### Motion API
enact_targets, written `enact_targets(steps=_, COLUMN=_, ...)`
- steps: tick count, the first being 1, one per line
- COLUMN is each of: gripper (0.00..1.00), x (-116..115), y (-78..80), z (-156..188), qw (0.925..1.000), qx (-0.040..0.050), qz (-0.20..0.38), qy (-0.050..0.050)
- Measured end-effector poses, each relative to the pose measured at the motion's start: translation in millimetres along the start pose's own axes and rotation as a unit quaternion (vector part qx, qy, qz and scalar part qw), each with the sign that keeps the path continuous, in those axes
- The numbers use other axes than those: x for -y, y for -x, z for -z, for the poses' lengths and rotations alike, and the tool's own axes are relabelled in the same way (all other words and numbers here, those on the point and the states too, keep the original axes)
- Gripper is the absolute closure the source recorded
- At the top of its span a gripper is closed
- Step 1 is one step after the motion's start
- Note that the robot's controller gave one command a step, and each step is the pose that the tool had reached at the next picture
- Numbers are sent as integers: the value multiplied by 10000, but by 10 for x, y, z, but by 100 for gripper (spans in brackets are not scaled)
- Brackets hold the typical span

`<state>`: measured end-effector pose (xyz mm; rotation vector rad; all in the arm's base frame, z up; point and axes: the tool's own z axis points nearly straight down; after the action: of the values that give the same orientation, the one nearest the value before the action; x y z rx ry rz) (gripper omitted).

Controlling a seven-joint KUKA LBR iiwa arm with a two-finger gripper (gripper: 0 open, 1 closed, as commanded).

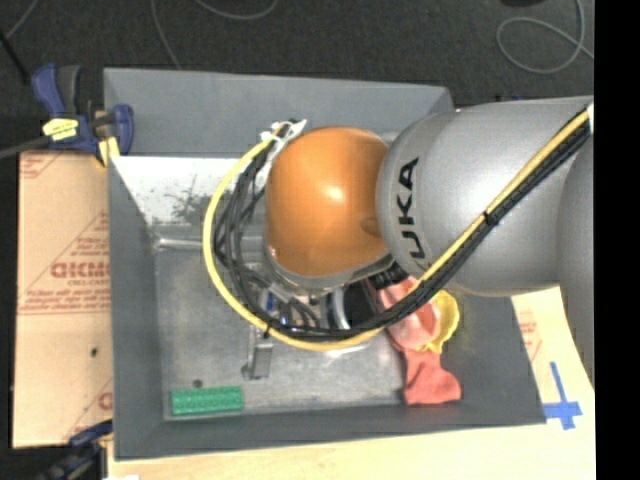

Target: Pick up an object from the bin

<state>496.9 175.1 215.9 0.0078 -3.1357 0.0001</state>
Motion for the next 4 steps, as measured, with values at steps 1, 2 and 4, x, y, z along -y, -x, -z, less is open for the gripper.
enact_targets(steps=1, gripper=0, x=9, y=18, z=43, qw=10000, qx=39, qz=-20, qy=8)
enact_targets(steps=2, gripper=0, x=-53, y=253, z=-364, qw=9993, qx=72, qz=356, qy=6)
enact_targets(steps=4, gripper=0, x=129, y=404, z=-815, qw=9903, qx=53, qz=1389, qy=-8)
